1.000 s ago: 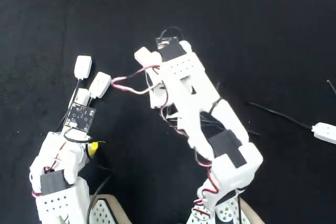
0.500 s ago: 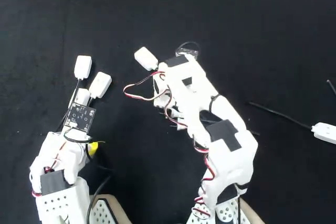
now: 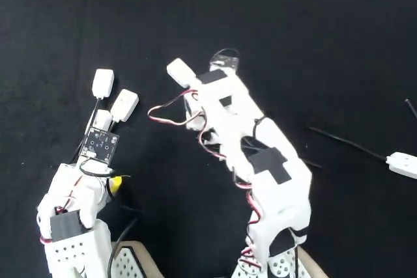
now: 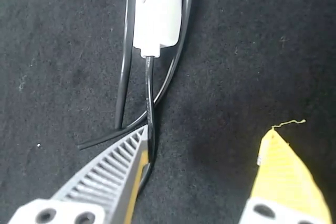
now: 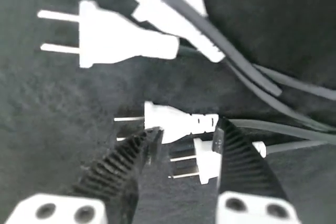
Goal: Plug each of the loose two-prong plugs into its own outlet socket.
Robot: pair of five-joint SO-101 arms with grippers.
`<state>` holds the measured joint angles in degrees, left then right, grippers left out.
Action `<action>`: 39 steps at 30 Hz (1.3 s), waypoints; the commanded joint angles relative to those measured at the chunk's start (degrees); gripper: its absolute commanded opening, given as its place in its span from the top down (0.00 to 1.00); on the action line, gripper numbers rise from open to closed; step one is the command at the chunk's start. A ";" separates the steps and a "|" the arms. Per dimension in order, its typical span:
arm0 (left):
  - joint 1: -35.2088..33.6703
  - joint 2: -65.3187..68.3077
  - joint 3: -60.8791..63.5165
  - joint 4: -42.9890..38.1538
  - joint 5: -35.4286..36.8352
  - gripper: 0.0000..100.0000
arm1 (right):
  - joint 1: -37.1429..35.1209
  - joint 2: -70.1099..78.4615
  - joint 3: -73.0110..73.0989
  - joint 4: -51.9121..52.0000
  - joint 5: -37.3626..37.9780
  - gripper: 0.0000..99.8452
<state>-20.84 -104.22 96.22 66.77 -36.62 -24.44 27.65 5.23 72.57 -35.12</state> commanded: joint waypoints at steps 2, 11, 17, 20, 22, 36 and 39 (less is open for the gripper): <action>-0.04 -0.09 1.10 -0.26 -0.53 0.67 | -6.33 2.33 -2.15 -3.87 3.60 0.82; -0.04 -0.09 1.10 -0.26 -0.53 0.67 | -8.97 2.59 -3.30 -1.93 11.25 0.82; -0.04 -0.09 1.10 -0.26 -0.53 0.67 | -9.05 2.59 -5.32 -1.67 28.22 0.82; -0.04 -0.09 1.10 -0.26 -0.53 0.67 | -7.30 2.33 -5.67 -1.49 36.48 0.82; -0.04 -0.09 1.10 -0.26 -0.53 0.67 | -6.33 1.98 -5.67 -0.79 42.02 0.82; -0.04 -0.09 1.10 -0.26 -0.53 0.67 | -5.36 -22.37 -5.05 15.03 48.18 0.82; -0.04 -0.09 1.10 -0.26 -0.53 0.67 | -5.10 -28.88 -3.38 15.30 41.85 0.82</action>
<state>-20.84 -104.22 96.22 66.77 -36.62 -29.27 6.64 1.01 87.25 12.35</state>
